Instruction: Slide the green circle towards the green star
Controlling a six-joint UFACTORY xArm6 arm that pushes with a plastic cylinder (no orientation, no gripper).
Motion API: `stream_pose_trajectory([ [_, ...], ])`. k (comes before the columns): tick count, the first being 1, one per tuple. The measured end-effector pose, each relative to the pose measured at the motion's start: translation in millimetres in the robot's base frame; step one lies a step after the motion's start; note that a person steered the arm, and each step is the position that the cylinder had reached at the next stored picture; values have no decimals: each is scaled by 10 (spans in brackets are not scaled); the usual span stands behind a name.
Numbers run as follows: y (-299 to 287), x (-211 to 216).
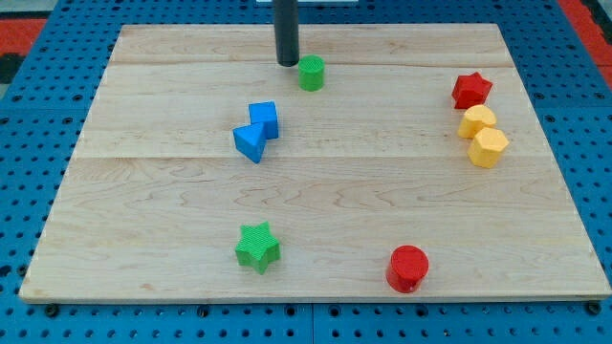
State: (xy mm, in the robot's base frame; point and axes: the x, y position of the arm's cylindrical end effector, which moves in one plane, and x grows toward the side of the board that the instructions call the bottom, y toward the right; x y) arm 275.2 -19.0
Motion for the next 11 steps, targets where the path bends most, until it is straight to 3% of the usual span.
stream_pose_trajectory([
  [1, -320, 668],
  [3, -441, 263],
  [4, 89, 113],
  [8, 1357, 468],
  [9, 1157, 1028],
  [10, 546, 1750],
  [11, 294, 2005],
])
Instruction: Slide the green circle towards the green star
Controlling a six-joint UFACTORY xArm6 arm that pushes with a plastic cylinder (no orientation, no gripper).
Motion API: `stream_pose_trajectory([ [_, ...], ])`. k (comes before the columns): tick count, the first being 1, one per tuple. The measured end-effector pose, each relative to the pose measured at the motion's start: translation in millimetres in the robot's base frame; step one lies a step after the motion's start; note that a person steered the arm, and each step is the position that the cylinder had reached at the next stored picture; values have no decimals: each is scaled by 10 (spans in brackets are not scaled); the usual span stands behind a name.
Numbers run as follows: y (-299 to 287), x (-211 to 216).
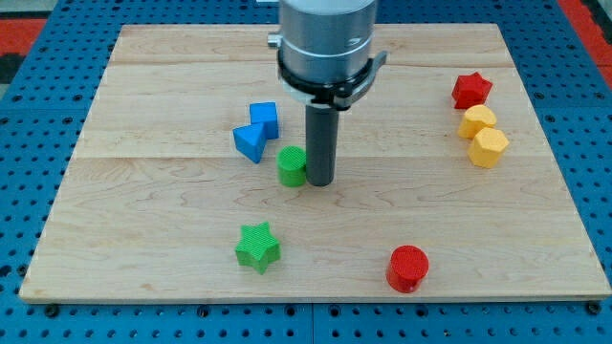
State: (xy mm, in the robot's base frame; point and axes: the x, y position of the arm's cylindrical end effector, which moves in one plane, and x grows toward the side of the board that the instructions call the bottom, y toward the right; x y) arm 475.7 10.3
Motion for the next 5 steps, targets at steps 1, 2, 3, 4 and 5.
stream_pose_trajectory([
  [1, -36, -286],
  [2, -516, -264],
  [3, -597, 339],
  [4, -670, 534],
  [5, -118, 216],
])
